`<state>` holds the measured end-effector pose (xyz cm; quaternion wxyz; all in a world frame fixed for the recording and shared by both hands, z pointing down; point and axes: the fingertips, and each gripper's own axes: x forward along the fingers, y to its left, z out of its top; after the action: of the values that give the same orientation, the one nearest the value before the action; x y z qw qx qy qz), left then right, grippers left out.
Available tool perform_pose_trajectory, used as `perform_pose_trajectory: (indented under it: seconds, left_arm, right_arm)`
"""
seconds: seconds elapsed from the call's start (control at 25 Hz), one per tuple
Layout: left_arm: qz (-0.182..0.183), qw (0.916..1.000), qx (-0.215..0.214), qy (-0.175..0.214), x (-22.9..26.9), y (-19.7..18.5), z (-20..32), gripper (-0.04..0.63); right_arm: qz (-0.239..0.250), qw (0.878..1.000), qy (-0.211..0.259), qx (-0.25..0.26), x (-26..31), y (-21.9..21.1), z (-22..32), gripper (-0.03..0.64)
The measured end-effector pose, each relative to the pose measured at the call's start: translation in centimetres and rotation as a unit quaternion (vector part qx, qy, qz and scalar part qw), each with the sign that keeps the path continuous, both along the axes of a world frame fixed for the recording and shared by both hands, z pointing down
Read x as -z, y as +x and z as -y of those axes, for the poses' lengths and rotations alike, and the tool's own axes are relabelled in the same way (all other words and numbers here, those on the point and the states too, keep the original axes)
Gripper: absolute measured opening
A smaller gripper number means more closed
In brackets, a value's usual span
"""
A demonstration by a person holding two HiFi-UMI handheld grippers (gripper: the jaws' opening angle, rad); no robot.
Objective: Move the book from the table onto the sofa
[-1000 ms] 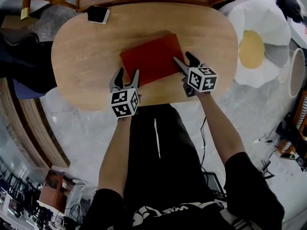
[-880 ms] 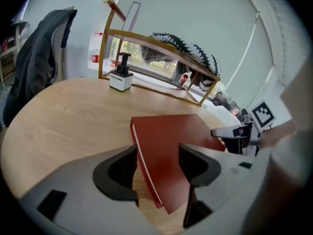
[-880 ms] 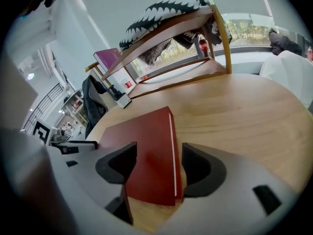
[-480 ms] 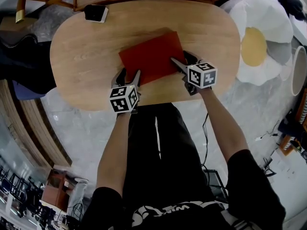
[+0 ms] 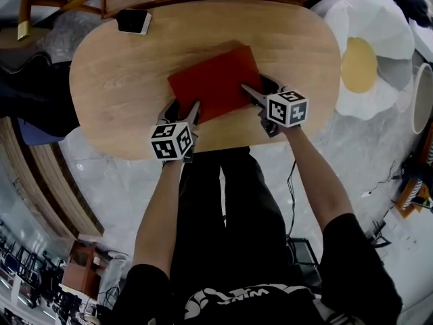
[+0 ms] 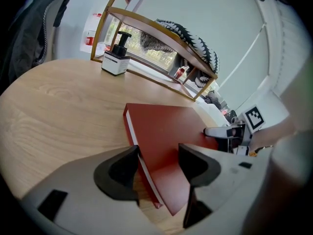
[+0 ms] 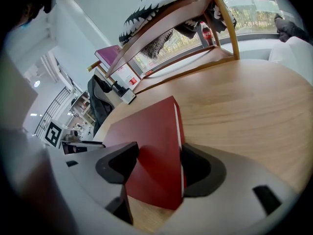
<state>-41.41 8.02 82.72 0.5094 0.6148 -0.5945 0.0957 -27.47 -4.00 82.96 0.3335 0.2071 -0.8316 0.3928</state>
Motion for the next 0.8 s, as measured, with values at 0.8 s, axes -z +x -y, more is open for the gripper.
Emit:
perform_pose_trajectory:
  seconds: [0.8]
  left_arm:
    - [0.038, 0.9993, 0.001, 0.005, 5.5, -2.4, 0.6, 0.252]
  right_arm:
    - [0.004, 0.999, 0.038, -0.013, 5.5, -0.8, -1.5, 0.262]
